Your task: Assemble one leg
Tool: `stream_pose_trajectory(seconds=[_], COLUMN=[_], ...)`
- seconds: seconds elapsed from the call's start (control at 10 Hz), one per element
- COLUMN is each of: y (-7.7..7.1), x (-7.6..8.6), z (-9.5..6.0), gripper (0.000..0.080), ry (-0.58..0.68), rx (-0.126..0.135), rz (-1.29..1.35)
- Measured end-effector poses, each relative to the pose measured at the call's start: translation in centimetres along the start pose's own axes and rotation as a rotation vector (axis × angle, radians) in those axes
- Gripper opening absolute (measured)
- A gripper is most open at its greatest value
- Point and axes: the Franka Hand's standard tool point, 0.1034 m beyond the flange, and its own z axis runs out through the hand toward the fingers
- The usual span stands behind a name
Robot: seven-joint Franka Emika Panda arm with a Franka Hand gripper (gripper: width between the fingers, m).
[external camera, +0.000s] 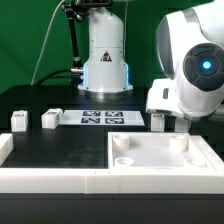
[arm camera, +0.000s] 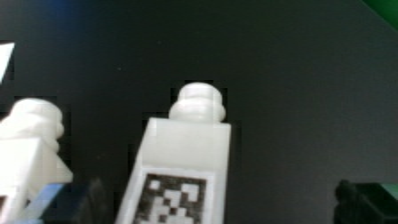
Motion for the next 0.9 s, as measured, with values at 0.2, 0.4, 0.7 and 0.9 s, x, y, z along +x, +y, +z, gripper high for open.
stream_pose_trajectory(seconds=[0.2,0.4,0.7,0.9], y=[0.27,0.48,0.46,0.47], x=[0.45,0.50,0.48,0.48], z=[0.00,0.19,0.19,0.19], gripper=[0.0649,0.0649,0.0393,0.0290], ry=[0.012,0.011,0.011,0.011], rx=[0.004,0.003,0.003,0.003], rz=[-0.011,-0.009,-0.010,-0.009])
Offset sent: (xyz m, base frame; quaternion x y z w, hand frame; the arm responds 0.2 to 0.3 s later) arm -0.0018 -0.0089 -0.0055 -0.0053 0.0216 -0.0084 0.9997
